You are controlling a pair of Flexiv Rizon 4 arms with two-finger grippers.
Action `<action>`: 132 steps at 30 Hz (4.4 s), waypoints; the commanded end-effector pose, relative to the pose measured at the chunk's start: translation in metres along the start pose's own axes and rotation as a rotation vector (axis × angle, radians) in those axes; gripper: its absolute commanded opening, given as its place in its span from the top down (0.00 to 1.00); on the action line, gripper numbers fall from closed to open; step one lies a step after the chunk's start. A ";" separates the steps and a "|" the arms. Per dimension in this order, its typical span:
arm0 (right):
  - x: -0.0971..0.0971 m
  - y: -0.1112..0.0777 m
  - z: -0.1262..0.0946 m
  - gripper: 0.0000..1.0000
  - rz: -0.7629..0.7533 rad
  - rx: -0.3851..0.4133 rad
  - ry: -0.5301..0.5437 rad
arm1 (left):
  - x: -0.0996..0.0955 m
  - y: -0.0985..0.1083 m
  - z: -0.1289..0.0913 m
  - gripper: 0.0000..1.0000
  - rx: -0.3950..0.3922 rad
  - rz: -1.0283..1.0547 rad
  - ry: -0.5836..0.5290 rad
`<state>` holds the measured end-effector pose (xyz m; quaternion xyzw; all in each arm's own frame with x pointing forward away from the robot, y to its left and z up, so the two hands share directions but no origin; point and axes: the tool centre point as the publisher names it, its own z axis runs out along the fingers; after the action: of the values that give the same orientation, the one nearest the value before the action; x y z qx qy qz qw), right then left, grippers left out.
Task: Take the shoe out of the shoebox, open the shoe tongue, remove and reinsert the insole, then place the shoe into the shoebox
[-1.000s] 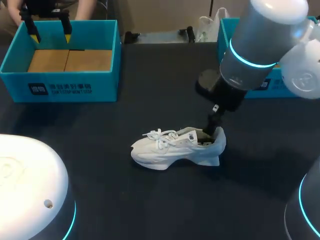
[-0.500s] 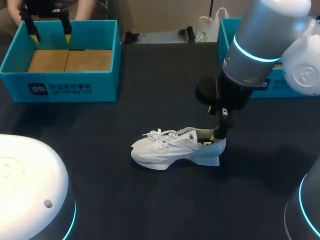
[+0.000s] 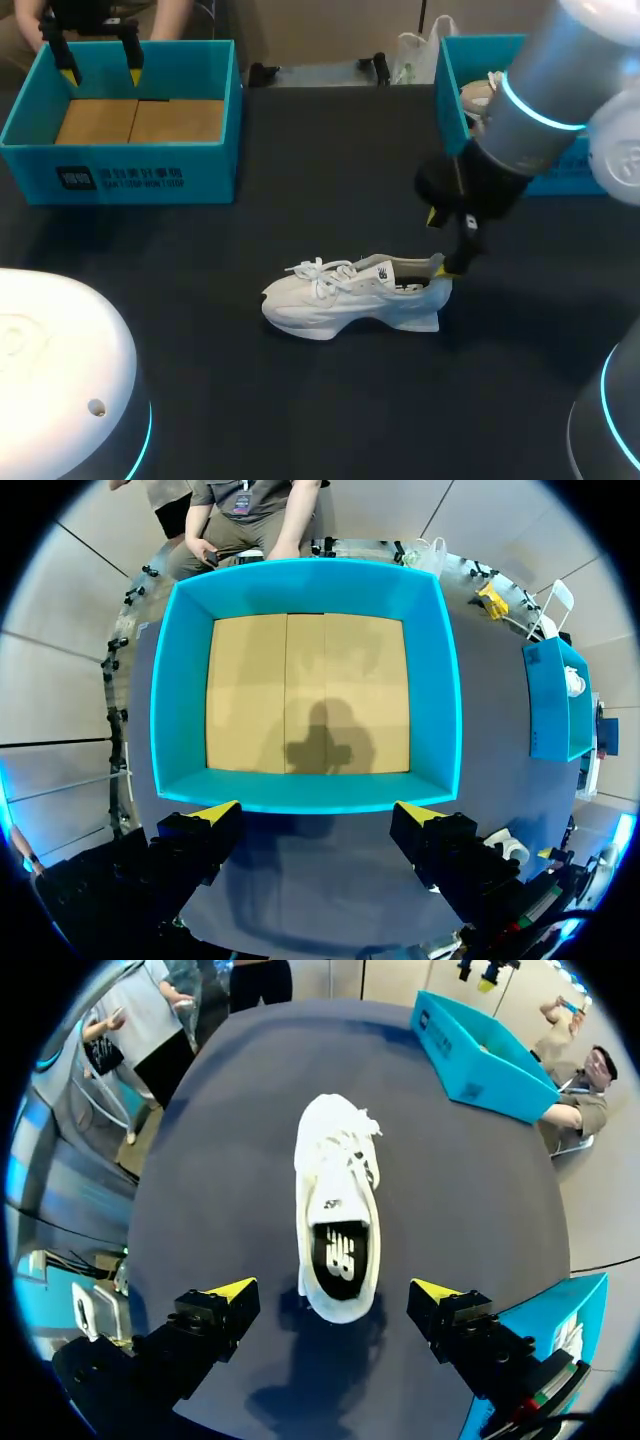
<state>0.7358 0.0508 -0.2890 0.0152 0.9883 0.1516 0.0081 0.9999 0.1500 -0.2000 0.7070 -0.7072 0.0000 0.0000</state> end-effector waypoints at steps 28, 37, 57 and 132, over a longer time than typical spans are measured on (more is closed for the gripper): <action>-0.007 -0.101 0.049 0.00 -0.042 -0.637 -0.061 | 0.000 0.000 0.000 0.00 0.000 0.000 0.000; -0.006 -0.104 0.057 0.00 -0.014 -0.610 -0.023 | 0.000 0.000 0.000 0.00 0.000 0.000 0.000; -0.008 -0.077 0.077 0.00 0.016 -0.616 -0.031 | 0.000 0.000 0.000 0.00 0.000 0.000 0.000; -0.006 -0.008 0.148 1.00 0.017 -0.788 0.018 | 0.045 0.039 -0.007 0.00 0.017 -0.064 -0.042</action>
<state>0.7427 0.0849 -0.4249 0.0177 0.8537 0.5205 0.0037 0.9729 0.1102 -0.1944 0.7272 -0.6862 -0.0128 -0.0089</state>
